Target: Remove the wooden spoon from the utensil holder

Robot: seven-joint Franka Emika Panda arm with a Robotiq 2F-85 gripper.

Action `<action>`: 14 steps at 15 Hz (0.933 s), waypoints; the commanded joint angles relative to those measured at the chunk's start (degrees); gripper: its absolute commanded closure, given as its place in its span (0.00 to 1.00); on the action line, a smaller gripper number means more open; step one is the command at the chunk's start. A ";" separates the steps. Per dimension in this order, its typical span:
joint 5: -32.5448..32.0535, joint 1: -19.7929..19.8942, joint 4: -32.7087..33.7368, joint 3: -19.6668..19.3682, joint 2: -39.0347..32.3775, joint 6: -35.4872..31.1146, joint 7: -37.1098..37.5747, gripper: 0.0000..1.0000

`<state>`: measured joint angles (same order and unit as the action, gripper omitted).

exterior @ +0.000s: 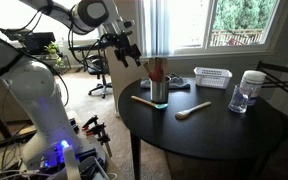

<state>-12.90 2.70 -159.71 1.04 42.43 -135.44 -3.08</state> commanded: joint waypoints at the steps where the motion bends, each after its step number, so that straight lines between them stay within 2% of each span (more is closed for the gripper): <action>1: 0.06 0.00 -0.47 0.03 -0.12 0.35 -0.03 0.00; 9: -0.13 0.21 -1.47 0.10 -0.66 0.12 0.13 0.00; 14: -1.14 1.68 3.37 -0.79 -6.70 -0.94 -0.75 0.00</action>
<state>-12.90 3.26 -159.03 0.84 40.40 -135.31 -3.08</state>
